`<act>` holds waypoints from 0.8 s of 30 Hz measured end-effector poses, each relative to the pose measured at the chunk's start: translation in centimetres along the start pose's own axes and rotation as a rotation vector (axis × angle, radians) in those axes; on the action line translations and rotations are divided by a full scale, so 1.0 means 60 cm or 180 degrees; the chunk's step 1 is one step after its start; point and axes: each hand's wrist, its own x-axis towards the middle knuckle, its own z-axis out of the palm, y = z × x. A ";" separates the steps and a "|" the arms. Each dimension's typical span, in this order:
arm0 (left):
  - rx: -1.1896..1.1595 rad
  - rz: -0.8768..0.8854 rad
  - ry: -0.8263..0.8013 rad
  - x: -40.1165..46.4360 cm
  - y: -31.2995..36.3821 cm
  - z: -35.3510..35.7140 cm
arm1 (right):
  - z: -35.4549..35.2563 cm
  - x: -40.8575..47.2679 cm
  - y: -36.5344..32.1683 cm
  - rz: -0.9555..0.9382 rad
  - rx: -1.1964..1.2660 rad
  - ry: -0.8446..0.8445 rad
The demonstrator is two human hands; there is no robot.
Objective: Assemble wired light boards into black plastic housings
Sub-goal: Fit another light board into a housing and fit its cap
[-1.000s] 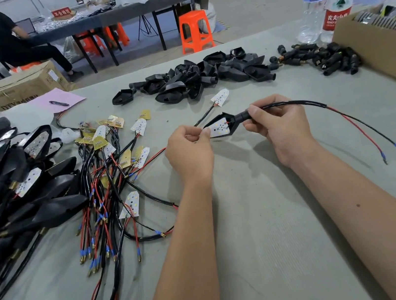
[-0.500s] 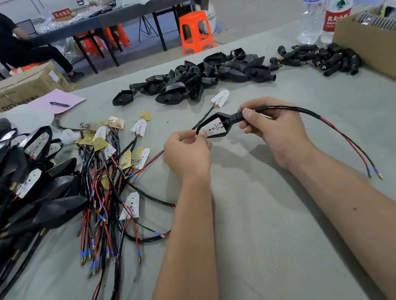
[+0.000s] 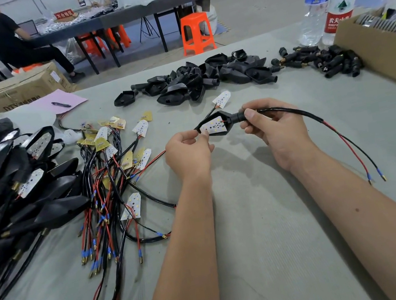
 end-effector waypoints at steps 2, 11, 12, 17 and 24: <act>0.0017 0.0014 -0.0031 0.001 0.000 0.000 | -0.001 0.001 0.000 0.0002 -0.0003 0.0041; 0.0108 0.0034 -0.0126 0.002 -0.001 0.001 | 0.001 0.000 0.001 0.0002 -0.0048 0.0051; 0.0137 0.0047 -0.0119 0.002 0.000 0.000 | 0.000 0.001 0.001 0.0005 -0.0045 0.0054; 0.0194 0.0238 -0.0212 0.001 0.004 -0.002 | -0.001 0.003 0.002 0.0028 -0.0075 0.0179; -0.0273 0.0128 -0.0549 -0.008 0.011 -0.006 | -0.003 0.003 0.002 0.0039 -0.0108 0.0193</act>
